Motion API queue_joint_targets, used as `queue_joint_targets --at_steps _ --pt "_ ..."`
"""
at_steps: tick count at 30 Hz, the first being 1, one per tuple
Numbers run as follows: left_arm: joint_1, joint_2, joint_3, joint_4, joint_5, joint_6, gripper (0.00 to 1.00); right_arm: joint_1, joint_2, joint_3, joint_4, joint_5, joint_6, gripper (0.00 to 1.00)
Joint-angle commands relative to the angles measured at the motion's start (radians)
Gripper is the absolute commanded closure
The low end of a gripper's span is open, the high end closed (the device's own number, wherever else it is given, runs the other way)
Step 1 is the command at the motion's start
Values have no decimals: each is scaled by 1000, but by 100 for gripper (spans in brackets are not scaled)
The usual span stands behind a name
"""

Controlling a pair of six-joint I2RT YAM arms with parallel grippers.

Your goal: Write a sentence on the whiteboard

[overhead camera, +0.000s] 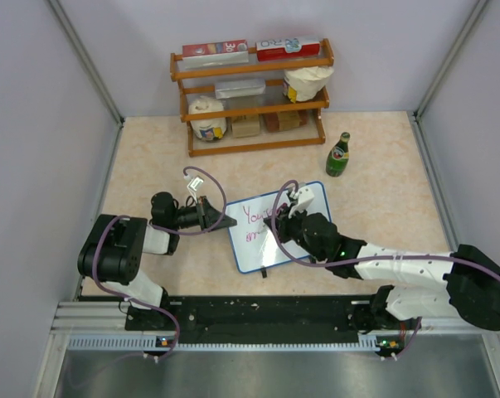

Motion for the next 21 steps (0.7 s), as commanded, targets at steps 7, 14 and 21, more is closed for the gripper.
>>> queue_joint_targets --at_steps 7,14,21 --pt "18 14 -5 47 -62 57 100 -17 -5 -26 -8 -31 -3 100" --pt "18 15 -3 47 -61 56 100 -16 -31 -12 -8 -28 -19 100" --pt "18 15 -5 47 -61 57 100 -16 -76 11 -2 -20 -22 100"
